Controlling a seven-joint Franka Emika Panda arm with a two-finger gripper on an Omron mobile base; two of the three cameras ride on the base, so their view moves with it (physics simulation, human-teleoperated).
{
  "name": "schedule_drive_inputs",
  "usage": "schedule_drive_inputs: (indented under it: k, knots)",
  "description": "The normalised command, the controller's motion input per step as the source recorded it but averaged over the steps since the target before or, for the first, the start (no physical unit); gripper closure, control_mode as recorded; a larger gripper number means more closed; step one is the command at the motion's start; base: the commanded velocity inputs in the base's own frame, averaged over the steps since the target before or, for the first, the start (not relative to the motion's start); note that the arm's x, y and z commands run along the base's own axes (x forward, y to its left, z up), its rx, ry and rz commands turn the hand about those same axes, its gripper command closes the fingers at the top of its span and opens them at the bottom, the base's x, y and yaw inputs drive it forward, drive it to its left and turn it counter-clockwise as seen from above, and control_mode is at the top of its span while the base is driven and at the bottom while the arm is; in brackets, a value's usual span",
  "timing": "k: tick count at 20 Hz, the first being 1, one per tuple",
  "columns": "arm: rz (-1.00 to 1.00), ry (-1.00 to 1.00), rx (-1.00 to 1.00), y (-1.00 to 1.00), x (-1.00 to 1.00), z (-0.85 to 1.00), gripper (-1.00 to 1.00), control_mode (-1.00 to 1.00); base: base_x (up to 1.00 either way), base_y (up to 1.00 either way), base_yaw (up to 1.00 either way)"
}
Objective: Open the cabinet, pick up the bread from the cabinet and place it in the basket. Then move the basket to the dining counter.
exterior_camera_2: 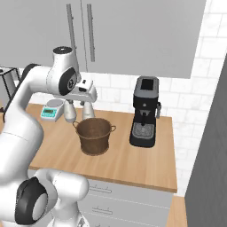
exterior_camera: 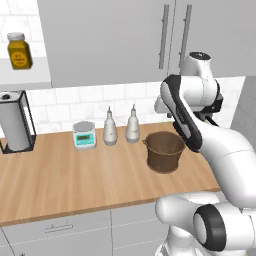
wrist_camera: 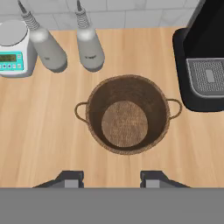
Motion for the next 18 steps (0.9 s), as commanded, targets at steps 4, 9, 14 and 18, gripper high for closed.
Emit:
schedule_drive_inputs:
  k: [4, 9, 14, 18]
  knots:
    - [0.00, -0.04, 0.00, 0.00, -0.34, -0.07, -1.00, -1.00, 0.00, 0.00, 0.00]
    - [-0.05, -0.60, 0.00, 0.14, -0.55, 0.40, -1.00, -1.00, 0.00, 0.00, 0.00]
    - [-0.04, -0.52, 0.00, 0.47, 0.04, 0.72, -1.00, -1.00, 0.00, 0.00, 0.00]
    - [-0.03, -0.24, 0.00, 0.24, 0.35, 0.87, -1.00, -1.00, 0.00, 0.00, 0.00]
